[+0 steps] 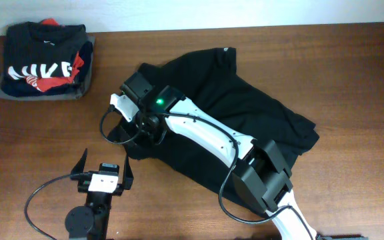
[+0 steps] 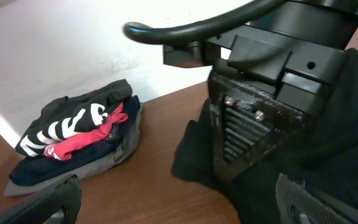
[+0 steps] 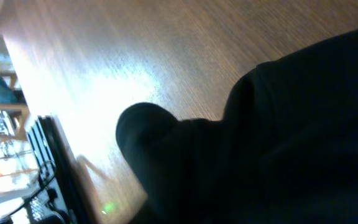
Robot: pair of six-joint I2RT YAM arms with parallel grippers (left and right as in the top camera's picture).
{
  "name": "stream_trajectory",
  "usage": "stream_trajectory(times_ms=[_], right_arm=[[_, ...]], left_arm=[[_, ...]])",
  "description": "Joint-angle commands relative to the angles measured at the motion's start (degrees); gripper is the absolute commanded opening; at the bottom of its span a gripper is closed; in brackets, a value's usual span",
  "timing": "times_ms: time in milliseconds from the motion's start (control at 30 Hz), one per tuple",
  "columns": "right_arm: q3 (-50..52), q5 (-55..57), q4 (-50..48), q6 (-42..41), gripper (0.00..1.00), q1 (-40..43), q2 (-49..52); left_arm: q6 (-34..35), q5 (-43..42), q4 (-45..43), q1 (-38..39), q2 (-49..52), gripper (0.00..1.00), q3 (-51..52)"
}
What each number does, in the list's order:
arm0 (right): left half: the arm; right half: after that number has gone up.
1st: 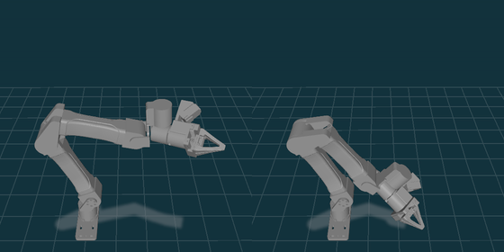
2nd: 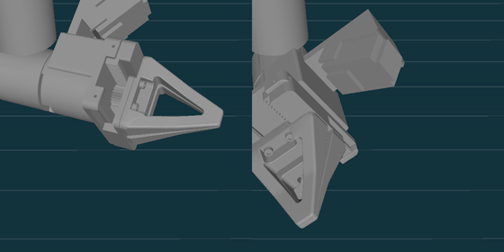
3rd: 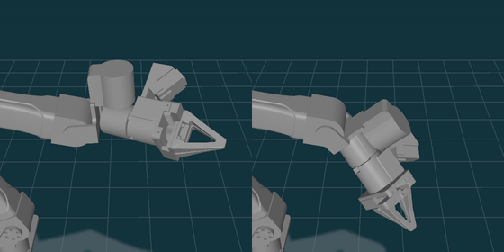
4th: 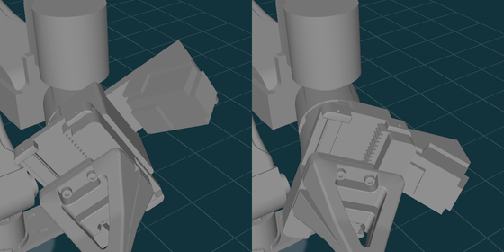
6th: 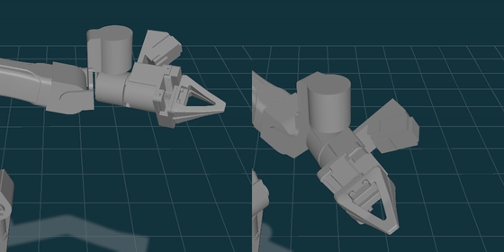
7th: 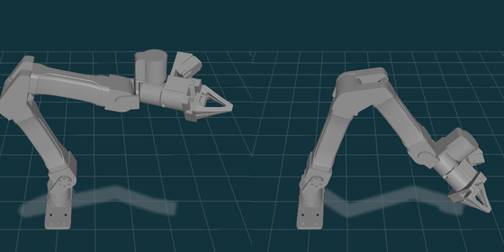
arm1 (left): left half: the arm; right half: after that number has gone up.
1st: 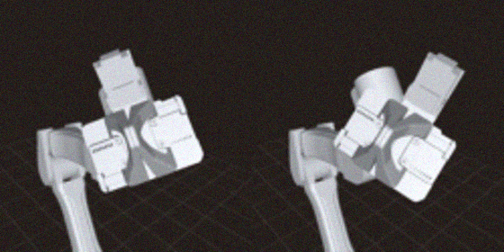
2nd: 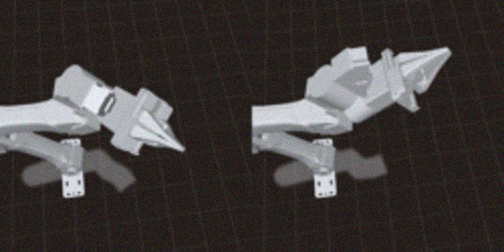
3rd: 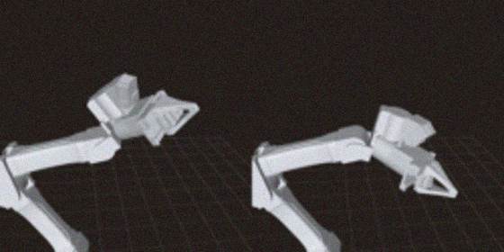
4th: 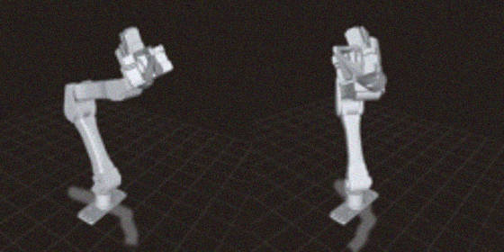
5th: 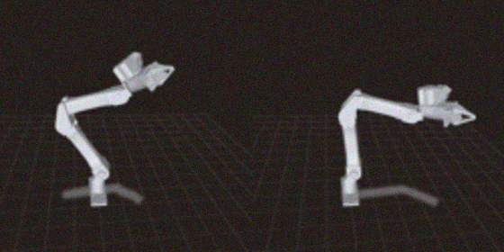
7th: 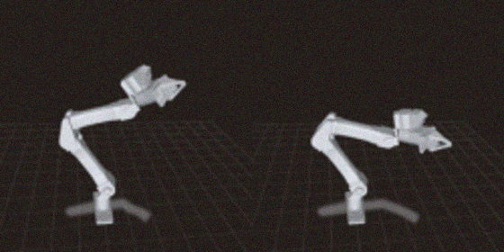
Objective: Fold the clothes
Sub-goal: 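Drag the grasped black t-shirt leftward toward the table center, then release the shirt and pull the right gripper back to the right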
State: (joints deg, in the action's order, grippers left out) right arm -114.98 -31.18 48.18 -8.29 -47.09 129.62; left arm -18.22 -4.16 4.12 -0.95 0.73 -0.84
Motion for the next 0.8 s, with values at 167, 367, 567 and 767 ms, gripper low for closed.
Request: stream_trajectory(times_ms=[167, 367, 567, 767], right_arm=[[-2.38, 7.63, 0.68, 0.94, 0.5, 3.28, -0.2], [-6.19, 15.21, 6.97, 0.92, 0.93, 9.73, -2.69], [-10.36, 18.86, 16.37, 0.63, 0.99, 20.76, -3.61], [-10.05, 16.9, 25.75, 1.64, 0.86, 33.53, -3.56]], left_arm=[[0.61, -0.59, 0.07, -0.35, -0.33, 0.99, 0.35], [0.61, -0.59, 0.04, -0.33, -0.33, 0.99, 0.35], [0.61, -0.59, 0.07, -0.33, -0.33, 0.99, 0.35], [0.61, -0.59, 0.04, -0.35, -0.33, 0.99, 0.35]])
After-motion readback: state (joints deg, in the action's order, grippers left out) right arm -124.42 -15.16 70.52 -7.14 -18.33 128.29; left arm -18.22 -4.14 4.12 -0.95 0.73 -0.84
